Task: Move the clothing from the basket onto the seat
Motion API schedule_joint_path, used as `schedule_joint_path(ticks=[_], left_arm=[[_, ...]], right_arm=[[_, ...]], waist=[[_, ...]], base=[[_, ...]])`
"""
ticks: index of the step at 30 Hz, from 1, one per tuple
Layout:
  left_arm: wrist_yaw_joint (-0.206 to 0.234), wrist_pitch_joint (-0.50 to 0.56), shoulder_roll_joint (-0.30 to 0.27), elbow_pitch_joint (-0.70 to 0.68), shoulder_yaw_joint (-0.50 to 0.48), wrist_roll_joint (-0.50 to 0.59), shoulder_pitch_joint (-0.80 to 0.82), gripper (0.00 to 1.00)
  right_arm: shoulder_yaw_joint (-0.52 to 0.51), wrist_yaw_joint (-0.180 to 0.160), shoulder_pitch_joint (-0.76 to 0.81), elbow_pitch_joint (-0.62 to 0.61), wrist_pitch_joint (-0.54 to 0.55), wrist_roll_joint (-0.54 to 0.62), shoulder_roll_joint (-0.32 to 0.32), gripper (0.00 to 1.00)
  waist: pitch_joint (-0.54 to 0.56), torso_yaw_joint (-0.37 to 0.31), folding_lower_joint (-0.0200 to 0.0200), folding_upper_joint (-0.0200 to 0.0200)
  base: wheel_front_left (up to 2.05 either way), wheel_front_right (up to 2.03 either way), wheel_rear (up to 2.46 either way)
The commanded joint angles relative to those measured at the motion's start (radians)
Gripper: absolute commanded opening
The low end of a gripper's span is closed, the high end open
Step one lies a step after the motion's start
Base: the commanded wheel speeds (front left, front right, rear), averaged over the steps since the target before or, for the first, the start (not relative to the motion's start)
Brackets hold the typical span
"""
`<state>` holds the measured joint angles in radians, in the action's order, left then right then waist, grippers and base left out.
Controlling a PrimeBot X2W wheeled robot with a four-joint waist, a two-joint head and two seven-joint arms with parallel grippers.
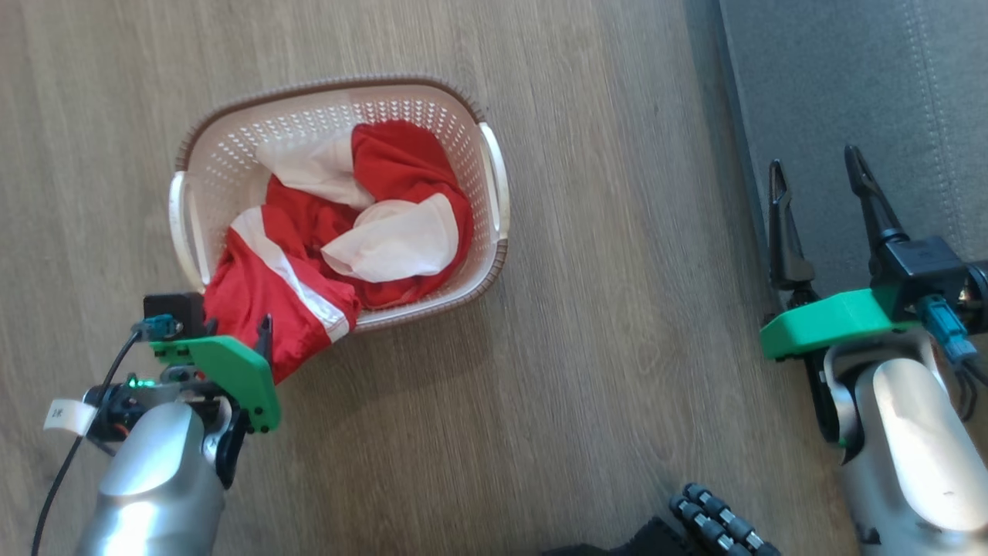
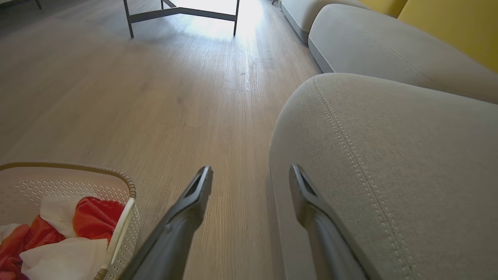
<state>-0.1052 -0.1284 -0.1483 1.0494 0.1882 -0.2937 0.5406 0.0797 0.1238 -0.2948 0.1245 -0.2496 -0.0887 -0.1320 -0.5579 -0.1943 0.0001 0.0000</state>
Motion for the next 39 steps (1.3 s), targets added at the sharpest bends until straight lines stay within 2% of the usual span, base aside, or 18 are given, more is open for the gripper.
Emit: schedule_joint_path(ticks=[1,11,25,26,27,28,29,39], left_arm=[[0.0,0.0,-0.033,0.003,-0.021,-0.008,0.012,1.0],[-0.008,0.021,-0.033,0.069,-0.001,-0.017,0.055,1.0],[0.003,0.038,-0.039,0.139,0.059,0.014,0.102,0.99],[0.002,0.035,-0.037,0.141,0.062,0.014,0.103,0.56],[0.001,0.032,-0.036,0.143,0.065,0.014,0.104,0.44],[-0.001,0.03,-0.034,0.145,0.07,0.015,0.104,0.15],[-0.004,0.025,-0.033,0.145,0.075,0.016,0.105,0.0],[-0.019,-0.005,-0.023,0.149,0.099,-0.004,0.123,0.0]], right_arm=[[0.011,0.007,-0.004,-0.034,-0.012,0.005,0.001,1.0],[0.009,0.007,-0.018,-0.037,-0.012,0.004,0.014,1.0],[0.022,0.007,-0.039,-0.039,-0.012,-0.005,0.017,1.0],[0.022,0.007,-0.039,-0.039,-0.012,-0.005,0.017,1.0],[0.022,0.007,-0.039,-0.039,-0.012,-0.005,0.017,1.0],[0.022,0.007,-0.039,-0.038,-0.012,-0.006,0.017,1.0],[0.021,0.007,-0.039,-0.037,-0.012,-0.006,0.017,1.0],[0.017,0.007,-0.036,-0.023,-0.012,-0.018,0.017,1.0]], waist=[[-0.014,-0.009,-0.0001,0.0],[-0.048,-0.016,-0.0001,0.0],[-0.091,-0.021,-0.0001,0.0],[-0.092,-0.022,-0.0001,0.0],[-0.092,-0.022,-0.0001,0.0],[-0.092,-0.022,-0.0001,0.0],[-0.092,-0.022,-0.0001,0.0],[-0.062,-0.011,-0.0001,0.0]], base=[[0.0,0.0,0.0],[0.0,0.0,0.0],[0.0,0.0,0.0],[0.0,0.0,0.0],[0.0,0.0,0.0],[0.0,0.0,0.0],[0.0,0.0,0.0],[0.0,0.0,0.0]])
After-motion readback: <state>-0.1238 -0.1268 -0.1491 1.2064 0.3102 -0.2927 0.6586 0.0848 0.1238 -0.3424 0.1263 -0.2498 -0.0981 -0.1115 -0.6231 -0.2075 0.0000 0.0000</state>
